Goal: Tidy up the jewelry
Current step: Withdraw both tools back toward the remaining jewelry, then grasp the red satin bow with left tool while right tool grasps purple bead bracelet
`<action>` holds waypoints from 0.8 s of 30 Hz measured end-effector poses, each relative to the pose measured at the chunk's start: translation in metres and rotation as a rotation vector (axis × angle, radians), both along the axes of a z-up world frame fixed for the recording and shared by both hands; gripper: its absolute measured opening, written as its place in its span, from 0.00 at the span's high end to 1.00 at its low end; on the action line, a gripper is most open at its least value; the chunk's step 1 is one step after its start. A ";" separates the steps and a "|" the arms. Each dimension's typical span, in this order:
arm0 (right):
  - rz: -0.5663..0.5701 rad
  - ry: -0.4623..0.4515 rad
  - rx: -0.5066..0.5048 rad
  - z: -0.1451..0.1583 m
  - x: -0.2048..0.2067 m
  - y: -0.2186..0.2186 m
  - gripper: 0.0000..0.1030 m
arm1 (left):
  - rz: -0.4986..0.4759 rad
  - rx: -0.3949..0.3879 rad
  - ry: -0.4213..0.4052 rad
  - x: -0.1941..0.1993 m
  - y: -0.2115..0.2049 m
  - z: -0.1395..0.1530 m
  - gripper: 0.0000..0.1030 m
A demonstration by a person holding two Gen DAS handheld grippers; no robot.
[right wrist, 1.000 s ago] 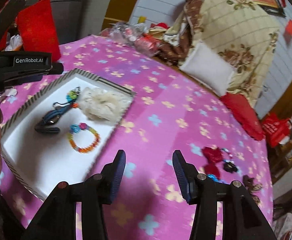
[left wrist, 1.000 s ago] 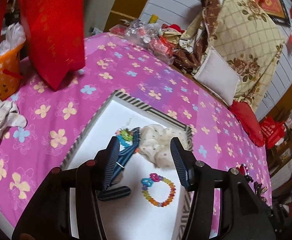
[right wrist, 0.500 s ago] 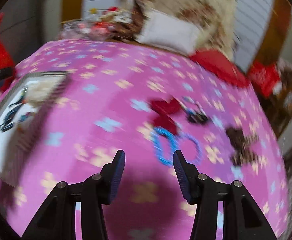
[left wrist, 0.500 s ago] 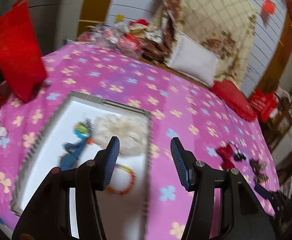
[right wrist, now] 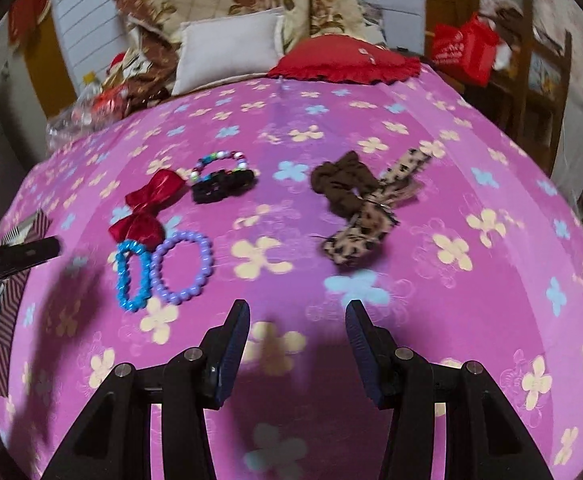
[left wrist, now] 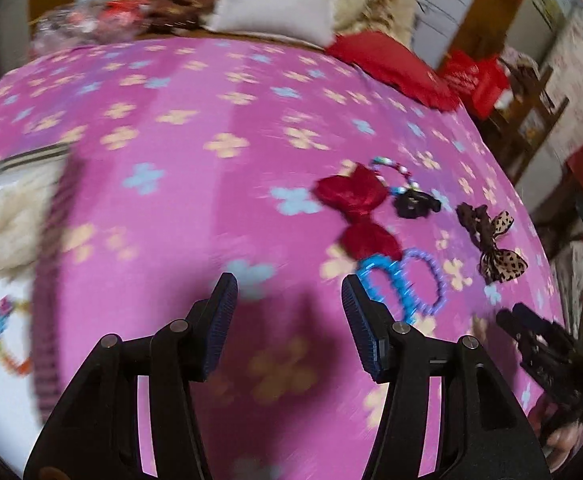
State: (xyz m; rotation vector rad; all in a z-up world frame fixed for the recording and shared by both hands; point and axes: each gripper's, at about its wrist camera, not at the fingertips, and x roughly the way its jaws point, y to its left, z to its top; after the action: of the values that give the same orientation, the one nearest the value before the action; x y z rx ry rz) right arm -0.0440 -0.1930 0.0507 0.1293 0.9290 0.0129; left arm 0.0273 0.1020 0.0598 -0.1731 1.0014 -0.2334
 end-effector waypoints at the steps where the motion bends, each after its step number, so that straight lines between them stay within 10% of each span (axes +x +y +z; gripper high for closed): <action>1: -0.001 0.003 0.010 -0.001 0.002 -0.002 0.54 | -0.008 -0.011 0.014 0.009 -0.006 -0.004 0.48; 14: 0.106 0.008 0.073 -0.007 0.020 0.017 0.54 | -0.128 0.069 0.070 0.079 -0.083 -0.038 0.48; 16: 0.126 0.014 0.075 -0.010 0.028 0.026 0.54 | -0.135 0.103 0.073 0.080 -0.088 -0.040 0.89; 24: 0.168 0.045 0.051 -0.029 0.064 0.060 0.54 | -0.088 -0.031 0.042 0.055 -0.042 -0.011 0.88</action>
State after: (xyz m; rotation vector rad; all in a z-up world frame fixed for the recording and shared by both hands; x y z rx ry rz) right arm 0.0196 -0.1330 0.0217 0.0984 0.9823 0.1900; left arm 0.0827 0.0599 0.0490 -0.1634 1.0490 -0.3266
